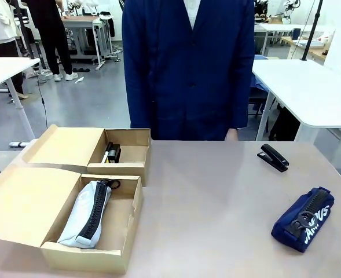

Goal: Place items inside the box.
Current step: Pick up a Pencil pouch or Stapler and place it inside the Mailer Box closest to the robot.

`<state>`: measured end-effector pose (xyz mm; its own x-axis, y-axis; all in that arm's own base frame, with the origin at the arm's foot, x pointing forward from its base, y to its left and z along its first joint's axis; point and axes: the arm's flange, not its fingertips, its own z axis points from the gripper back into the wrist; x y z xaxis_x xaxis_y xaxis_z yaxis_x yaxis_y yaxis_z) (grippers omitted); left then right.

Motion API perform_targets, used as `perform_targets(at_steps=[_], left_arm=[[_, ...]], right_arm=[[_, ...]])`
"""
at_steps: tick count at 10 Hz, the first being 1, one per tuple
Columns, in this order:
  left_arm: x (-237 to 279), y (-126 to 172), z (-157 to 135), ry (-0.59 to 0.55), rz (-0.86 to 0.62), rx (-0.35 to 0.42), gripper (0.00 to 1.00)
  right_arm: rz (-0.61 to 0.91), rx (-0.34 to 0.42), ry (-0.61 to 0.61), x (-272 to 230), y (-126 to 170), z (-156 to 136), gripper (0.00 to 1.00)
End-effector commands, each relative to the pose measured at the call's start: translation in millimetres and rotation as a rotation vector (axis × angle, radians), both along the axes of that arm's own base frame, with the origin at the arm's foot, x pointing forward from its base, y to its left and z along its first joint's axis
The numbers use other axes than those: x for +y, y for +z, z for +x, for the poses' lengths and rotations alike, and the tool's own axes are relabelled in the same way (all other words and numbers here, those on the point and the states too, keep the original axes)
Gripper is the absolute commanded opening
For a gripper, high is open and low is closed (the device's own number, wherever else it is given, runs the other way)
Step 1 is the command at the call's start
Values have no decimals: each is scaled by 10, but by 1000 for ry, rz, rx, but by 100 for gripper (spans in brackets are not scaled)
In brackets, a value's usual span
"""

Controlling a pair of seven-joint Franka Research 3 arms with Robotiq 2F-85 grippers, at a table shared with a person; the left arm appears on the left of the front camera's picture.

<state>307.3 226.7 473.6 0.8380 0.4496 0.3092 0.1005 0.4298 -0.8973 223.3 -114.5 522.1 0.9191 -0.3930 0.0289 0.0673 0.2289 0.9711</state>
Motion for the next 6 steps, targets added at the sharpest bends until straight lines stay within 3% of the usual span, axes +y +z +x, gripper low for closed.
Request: perform_targets(at_steps=[1, 6], left_arm=[[-6, -1, -4, -8, -3, -23, 100], [-6, -1, -4, -8, -3, -23, 100]], right_arm=[[3, -20, 3, -15, 33, -13, 100], [3, -20, 3, -15, 33, -13, 100]])
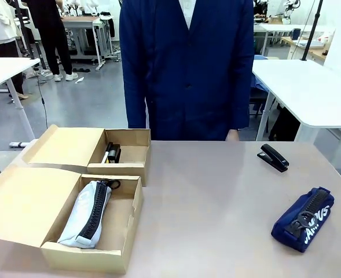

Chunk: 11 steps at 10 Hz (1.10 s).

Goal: Place items inside the box.
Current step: Pick up a Pencil pouch or Stapler and place it inside the Mailer Box closest to the robot.

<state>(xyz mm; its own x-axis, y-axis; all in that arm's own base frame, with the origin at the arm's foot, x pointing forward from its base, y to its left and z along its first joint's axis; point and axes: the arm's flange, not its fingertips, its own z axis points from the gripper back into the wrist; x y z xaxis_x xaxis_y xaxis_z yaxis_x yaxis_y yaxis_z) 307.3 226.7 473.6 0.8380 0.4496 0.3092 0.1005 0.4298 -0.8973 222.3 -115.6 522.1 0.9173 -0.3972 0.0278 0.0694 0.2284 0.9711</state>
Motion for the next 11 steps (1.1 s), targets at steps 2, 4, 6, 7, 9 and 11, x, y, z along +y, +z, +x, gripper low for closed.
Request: perform_targets(at_steps=[2, 4, 6, 7, 9, 11], left_arm=[[-6, -1, -4, -8, -3, -23, 100], [-6, -1, -4, -8, -3, -23, 100], [-6, -1, -4, -8, -3, -23, 100], [-6, -1, -4, -8, -3, -23, 100], [-6, -1, -4, -8, -3, -23, 100], [-6, -1, -4, -8, -3, -23, 100]], right_arm=[[3, -21, 7, -4, 33, -2, 100], [-107, 30, 6, 64, 32, 222, 100], [-351, -26, -56, 26, 119, 822, 100], [-463, -2, -22, 46, 131, 1011, 100], [-424, -55, 241, 0, 192, 1002, 100], [108, -70, 308, -787, 386, 339, 100]])
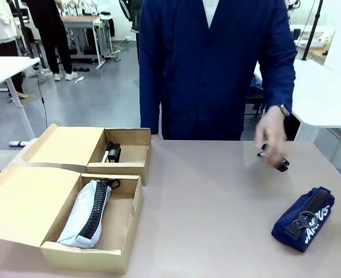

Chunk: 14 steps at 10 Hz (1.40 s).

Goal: Place items inside the box.
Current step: Pick up a Pencil pouch or Stapler and place it inside the Mailer Box closest to the robot.

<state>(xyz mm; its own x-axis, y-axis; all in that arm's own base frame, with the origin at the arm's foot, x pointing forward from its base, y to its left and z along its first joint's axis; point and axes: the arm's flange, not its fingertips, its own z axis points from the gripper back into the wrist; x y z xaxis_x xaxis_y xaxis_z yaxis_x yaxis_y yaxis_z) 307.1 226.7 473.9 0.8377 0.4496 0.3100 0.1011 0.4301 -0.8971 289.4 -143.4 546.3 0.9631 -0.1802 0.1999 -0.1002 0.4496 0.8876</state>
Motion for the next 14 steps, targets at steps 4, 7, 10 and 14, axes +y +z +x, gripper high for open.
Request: perform_targets(at_steps=[4, 7, 10, 14], left_arm=[[-6, -4, -3, -8, -3, -22, 100], [-6, -4, -3, -8, -3, -22, 100], [-6, -4, -3, -8, -3, -22, 100], [-6, -4, -3, -8, -3, -22, 100]], right_arm=[[289, 56, -286, -1765, -2, -1136, 100], [376, 71, -319, -1889, -368, -963, 100], [326, 99, -299, -1777, -302, -824, 100], [220, 200, -260, -1448, -313, -248, 100]])
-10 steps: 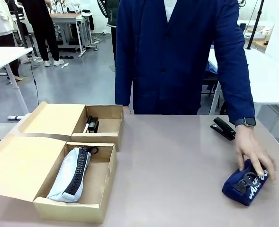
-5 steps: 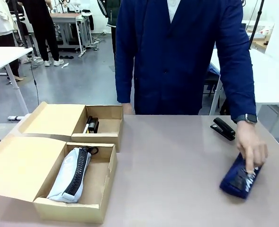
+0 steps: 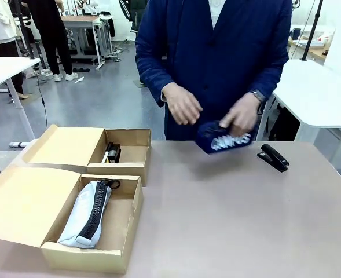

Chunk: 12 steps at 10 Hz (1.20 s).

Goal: Place items inside the box.
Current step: Pick up a Pencil pouch or Stapler and place it inside the Mailer Box closest to the robot.

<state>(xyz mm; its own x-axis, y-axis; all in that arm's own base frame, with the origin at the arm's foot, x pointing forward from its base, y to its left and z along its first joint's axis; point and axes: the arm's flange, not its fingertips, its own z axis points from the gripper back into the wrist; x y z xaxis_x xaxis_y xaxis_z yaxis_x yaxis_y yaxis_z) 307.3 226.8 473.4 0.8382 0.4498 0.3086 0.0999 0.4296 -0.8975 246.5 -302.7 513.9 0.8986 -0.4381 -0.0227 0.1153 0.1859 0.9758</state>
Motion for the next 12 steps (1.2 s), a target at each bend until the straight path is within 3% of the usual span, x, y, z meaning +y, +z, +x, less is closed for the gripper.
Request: perform_targets(at_steps=[1, 4, 6, 7, 8, 9, 10, 11, 12], left_arm=[[-6, 1, -4, -8, -3, -24, 100], [-6, 1, -4, -8, -3, -24, 100], [-6, 1, -4, -8, -3, -24, 100], [-6, 1, -4, -8, -3, -24, 100], [-6, 1, -4, -8, -3, -24, 100], [-6, 1, -4, -8, -3, -24, 100], [-6, 1, -4, -8, -3, -24, 100], [-6, 1, -4, -8, -3, -24, 100], [-6, 1, -4, -8, -3, -24, 100]], right_arm=[[-179, 114, 34, 497, 17, 451, 100], [-592, 290, 189, 1562, -234, 1331, 100], [-721, 307, 291, 2067, -547, 1834, 100], [-772, 329, 344, 2245, -660, 1909, 100], [-743, 374, 367, 2228, -567, 1847, 100], [-717, 294, 309, 2370, -635, 1822, 100], [-717, 294, 309, 2370, -635, 1822, 100], [-739, 325, 359, 2441, -782, 1902, 100], [-793, 241, 425, 2557, -901, 2053, 100]])
